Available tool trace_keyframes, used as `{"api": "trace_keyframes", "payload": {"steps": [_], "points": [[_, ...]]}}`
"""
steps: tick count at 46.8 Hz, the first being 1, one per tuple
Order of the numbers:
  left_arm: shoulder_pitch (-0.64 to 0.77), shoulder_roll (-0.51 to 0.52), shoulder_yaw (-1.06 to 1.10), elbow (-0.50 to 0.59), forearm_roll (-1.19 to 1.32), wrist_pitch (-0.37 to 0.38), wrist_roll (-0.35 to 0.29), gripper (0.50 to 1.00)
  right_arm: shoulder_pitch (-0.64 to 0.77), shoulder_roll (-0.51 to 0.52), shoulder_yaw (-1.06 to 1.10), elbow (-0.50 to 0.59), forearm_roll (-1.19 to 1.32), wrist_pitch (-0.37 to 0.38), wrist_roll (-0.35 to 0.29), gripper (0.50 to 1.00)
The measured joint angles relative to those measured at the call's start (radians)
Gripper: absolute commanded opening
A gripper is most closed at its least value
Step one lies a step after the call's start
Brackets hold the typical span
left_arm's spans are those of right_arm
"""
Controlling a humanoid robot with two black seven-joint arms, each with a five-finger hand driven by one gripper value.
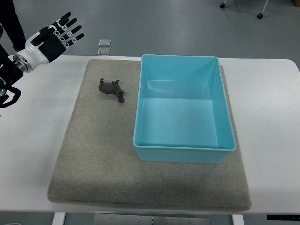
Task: Place brown hippo in blue box with left hand
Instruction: 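Move the left hand over the mat toward the brown hippo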
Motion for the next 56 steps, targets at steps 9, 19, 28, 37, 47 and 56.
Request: {"api": "trace_keyframes", "payload": {"steps": [9,19,28,37,47,56], "points": [[-0.001,0.001,0.021,0.008,0.000,0.000,0.001,0.999,0.000,0.000,0.000,0.000,0.000,0.000,0.000,0.936],[-0.026,0.008,0.067,0.011,0.000,0.000,0.001,0.999,0.000,0.000,0.000,0.000,0.000,0.000,0.000,0.936],[-0.029,0.026,0.092,0.005,0.000,0.000,0.000,0.999,0.000,0.000,0.000,0.000,0.000,0.000,0.000,0.936],[-0.040,0.034,0.106,0.001,0.002,0.000,0.000,0.999,0.000,0.000,0.000,0.000,0.000,0.000,0.000,0.936],[-0.082,0.080,0.162,-0.001,0.044,0.000,-0.001,0.999,0.000,0.000,0.000,0.000,0.000,0.000,0.000,0.936],[-0.118,0.083,0.166,0.003,0.260,0.000,-0.003,0.996,0.000,0.000,0.000,0.000,0.000,0.000,0.000,0.936]]}}
